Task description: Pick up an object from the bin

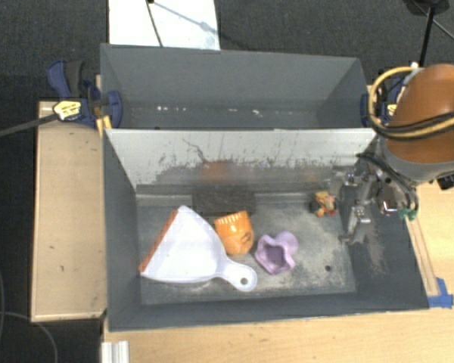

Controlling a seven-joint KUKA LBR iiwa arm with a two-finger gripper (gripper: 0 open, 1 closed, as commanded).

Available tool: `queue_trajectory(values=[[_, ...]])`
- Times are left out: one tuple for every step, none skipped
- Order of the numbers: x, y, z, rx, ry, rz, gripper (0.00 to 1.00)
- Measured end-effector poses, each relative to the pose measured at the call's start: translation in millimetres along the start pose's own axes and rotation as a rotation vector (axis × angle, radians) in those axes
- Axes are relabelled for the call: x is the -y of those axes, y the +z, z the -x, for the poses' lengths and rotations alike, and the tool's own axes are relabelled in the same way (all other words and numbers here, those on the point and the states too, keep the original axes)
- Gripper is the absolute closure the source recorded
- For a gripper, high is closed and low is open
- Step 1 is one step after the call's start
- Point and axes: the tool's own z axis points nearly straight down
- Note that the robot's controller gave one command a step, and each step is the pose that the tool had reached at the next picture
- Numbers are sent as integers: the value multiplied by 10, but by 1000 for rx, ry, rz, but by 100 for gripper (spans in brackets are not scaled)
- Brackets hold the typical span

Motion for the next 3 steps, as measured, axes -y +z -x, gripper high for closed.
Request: queue_trajectory(values=[[-3, -46, 14, 8, -2, -1, 0], [-239, 368, -4, 16, 39, -2, 0], [-535, 858, -337, 6, 37, 0, 0]])
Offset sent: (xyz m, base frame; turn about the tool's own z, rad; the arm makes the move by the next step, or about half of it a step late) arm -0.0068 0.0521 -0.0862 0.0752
